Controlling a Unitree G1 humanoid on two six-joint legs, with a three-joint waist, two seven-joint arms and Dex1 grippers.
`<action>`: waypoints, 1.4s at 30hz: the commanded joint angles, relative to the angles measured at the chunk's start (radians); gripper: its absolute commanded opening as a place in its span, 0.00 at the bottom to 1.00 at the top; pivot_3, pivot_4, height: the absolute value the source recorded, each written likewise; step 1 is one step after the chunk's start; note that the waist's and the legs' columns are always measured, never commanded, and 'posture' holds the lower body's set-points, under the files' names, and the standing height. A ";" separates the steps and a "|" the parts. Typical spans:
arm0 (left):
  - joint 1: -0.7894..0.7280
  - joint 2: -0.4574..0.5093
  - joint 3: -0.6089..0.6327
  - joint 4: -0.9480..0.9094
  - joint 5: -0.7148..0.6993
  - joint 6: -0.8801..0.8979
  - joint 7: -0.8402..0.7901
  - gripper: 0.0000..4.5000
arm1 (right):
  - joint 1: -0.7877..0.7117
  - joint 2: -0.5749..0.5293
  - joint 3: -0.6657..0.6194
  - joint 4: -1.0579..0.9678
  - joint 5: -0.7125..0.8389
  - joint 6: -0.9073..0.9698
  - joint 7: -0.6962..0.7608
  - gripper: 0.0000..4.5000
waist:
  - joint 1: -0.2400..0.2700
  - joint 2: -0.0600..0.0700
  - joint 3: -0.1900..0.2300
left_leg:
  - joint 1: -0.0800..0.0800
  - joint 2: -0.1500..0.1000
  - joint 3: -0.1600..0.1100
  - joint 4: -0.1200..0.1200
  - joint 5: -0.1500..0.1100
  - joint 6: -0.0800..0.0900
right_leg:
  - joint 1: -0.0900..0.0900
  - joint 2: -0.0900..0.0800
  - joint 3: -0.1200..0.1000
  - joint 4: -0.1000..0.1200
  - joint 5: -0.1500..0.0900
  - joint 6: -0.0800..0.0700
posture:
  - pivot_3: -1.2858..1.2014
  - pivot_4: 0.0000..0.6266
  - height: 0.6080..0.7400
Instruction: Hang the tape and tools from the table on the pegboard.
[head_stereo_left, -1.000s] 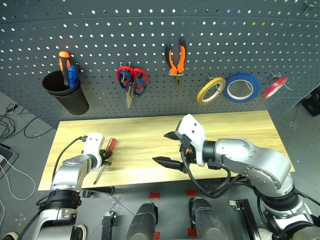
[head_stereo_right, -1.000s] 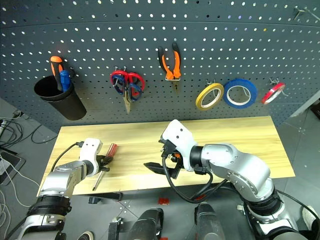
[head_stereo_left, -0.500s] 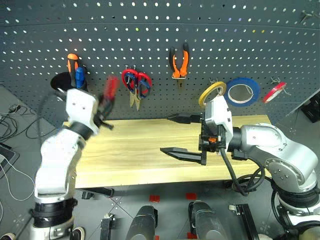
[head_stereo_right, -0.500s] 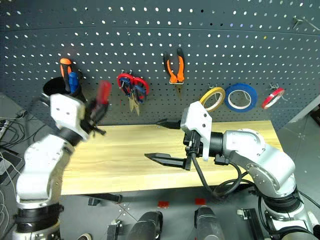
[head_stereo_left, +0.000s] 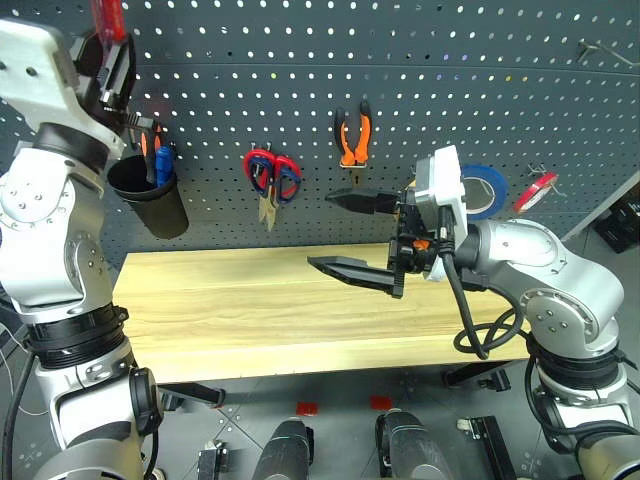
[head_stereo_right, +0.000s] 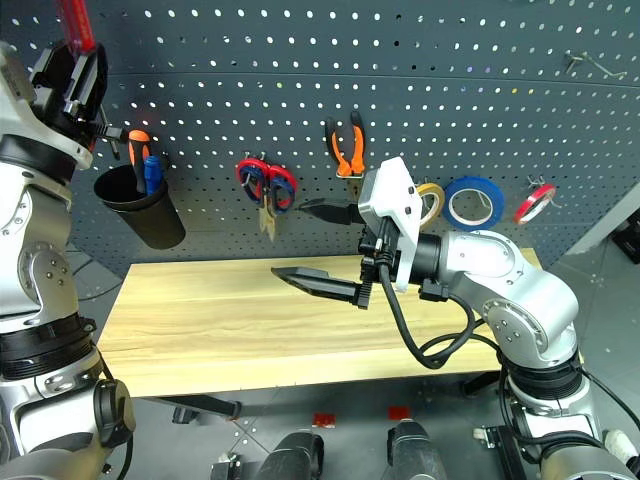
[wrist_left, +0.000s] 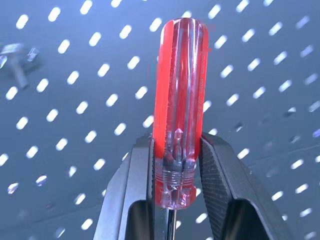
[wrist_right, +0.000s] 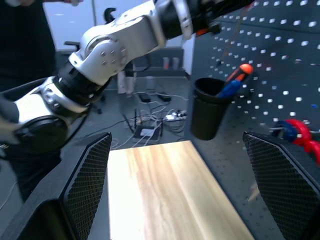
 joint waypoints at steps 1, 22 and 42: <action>0.006 -0.006 0.027 0.039 0.000 -0.056 0.015 0.20 | -0.028 0.014 -0.016 -0.013 0.002 -0.024 -0.020 1.00 | 0.000 0.000 0.000 | 0.000 0.000 0.000 0.000 0.000 0.000 | 0.000 0.000 0.000 0.000 0.000 0.000 | 0.51 0.17 1.00; 0.128 -0.094 0.024 0.086 0.043 -0.135 0.159 0.67 | -0.040 0.015 -0.011 -0.001 0.002 -0.034 -0.012 1.00 | -0.001 -0.003 -0.026 | -0.002 0.000 -0.002 0.008 0.000 0.001 | 0.001 -0.003 0.000 0.004 0.000 0.000 | 0.52 0.14 1.00; 0.510 -0.207 -0.094 -0.341 0.076 0.034 0.190 0.81 | 0.388 0.135 -0.080 0.158 -0.361 -0.475 -0.247 1.00 | 0.018 -0.001 -0.145 | 0.020 -0.010 0.002 -0.004 -0.002 0.002 | 0.018 -0.004 0.006 -0.002 0.000 0.000 | 0.55 0.00 1.00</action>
